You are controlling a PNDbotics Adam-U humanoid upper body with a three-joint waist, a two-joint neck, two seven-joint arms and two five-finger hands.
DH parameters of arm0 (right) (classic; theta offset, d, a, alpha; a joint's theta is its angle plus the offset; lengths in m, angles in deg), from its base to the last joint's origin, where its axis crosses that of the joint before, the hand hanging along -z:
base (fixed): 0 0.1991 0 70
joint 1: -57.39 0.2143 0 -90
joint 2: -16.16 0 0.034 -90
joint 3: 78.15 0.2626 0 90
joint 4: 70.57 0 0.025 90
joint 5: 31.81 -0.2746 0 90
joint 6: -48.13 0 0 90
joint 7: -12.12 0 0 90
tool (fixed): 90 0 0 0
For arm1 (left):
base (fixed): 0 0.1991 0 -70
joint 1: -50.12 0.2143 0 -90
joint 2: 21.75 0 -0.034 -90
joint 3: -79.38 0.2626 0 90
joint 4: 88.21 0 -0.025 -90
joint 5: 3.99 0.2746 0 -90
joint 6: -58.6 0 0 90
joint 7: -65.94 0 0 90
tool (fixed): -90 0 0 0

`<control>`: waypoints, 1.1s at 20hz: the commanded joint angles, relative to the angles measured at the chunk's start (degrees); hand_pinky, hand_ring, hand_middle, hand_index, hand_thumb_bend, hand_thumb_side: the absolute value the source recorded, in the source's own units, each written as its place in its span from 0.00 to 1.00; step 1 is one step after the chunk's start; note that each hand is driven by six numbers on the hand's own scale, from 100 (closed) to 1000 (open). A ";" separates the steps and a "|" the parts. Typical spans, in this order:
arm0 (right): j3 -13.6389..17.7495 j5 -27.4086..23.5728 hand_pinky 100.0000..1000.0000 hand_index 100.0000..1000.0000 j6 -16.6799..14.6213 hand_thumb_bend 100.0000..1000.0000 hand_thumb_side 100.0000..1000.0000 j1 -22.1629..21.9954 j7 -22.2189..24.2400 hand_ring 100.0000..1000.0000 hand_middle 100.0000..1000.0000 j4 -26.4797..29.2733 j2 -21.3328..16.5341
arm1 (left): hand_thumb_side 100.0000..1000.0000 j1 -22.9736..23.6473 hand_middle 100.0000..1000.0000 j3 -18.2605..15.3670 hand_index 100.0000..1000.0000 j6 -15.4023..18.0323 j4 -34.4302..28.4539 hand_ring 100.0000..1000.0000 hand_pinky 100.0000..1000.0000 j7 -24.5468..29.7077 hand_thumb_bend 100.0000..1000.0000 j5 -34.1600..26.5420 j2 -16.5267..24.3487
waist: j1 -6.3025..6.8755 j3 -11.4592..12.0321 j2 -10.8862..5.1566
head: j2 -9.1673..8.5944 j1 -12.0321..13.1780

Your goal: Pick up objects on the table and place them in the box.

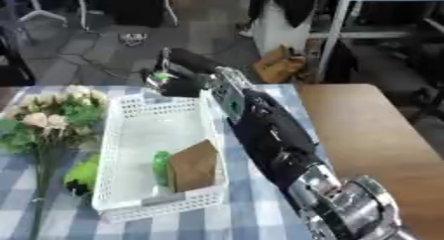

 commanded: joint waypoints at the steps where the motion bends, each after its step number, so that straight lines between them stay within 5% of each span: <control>1: -0.47 2.50 0.00 0.13 0.82 0.00 1.00 0.38 -2.22 0.00 0.00 1.66 0.56 | 0.75 -1.28 0.91 0.19 0.94 0.20 -0.77 0.98 0.73 0.19 0.00 -0.38 -0.09 | -0.25 0.20 -0.60 | -1.16 -1.09; 15: -2.17 13.04 0.00 0.19 -0.88 0.00 1.00 -4.30 -7.95 0.00 0.00 2.44 3.41 | 0.76 -1.83 0.91 0.38 0.94 0.37 -0.77 0.98 0.73 0.58 0.00 -0.67 -0.59 | -0.13 0.60 -0.04 | -2.44 -1.40; 16: -2.11 13.83 0.00 0.30 -1.12 0.00 1.00 -4.29 -8.67 0.08 0.13 2.41 3.40 | 0.76 -1.79 0.91 0.40 0.94 0.36 -0.77 0.98 0.73 0.59 0.00 -0.66 -0.57 | -0.15 0.59 -0.07 | -2.35 -1.38; 17: -2.07 14.59 0.00 0.30 -1.47 0.00 1.00 -4.19 -9.39 0.08 0.13 2.41 3.36 | 0.76 -1.71 0.91 0.42 0.94 0.32 -0.77 0.98 0.73 0.61 0.00 -0.66 -0.55 | -0.16 0.57 -0.11 | -2.25 -1.39; 18: -2.00 15.41 0.03 0.49 -1.69 0.00 1.00 -4.14 -10.10 0.33 0.33 2.26 3.34 | 0.76 -1.65 0.91 0.44 0.94 0.29 -0.77 0.98 0.73 0.63 0.00 -0.66 -0.53 | -0.17 0.55 -0.15 | -2.19 -1.41; 19: -1.99 16.24 0.03 0.49 -1.64 0.00 1.00 -4.08 -10.44 0.33 0.33 1.83 3.38 | 0.76 -1.59 0.91 0.46 0.94 0.27 -0.77 0.98 0.73 0.65 0.00 -0.66 -0.51 | -0.17 0.53 -0.20 | -2.12 -1.49; 20: -2.07 17.08 0.53 0.68 -1.62 0.00 1.00 -4.01 -10.63 0.59 0.58 1.37 3.46 | 0.76 -1.55 0.91 0.48 0.94 0.26 -0.77 0.98 0.73 0.66 0.00 -0.66 -0.49 | -0.18 0.52 -0.22 | -2.08 -1.55; 21: -2.50 17.92 0.53 0.68 -1.74 0.00 1.00 -3.90 -10.34 0.59 0.58 0.82 3.47 | 0.76 -1.52 0.91 0.50 0.94 0.24 -0.77 0.98 0.73 0.68 0.00 -0.65 -0.48 | -0.18 0.53 -0.25 | -2.07 -1.60; 22: -2.57 18.79 0.96 0.99 -1.91 0.00 1.00 -3.92 -9.87 1.00 0.96 0.36 3.61 | 0.76 -1.53 0.91 0.51 0.94 0.23 -0.77 0.98 0.73 0.69 0.00 -0.65 -0.48 | -0.18 0.56 -0.24 | -2.10 -1.65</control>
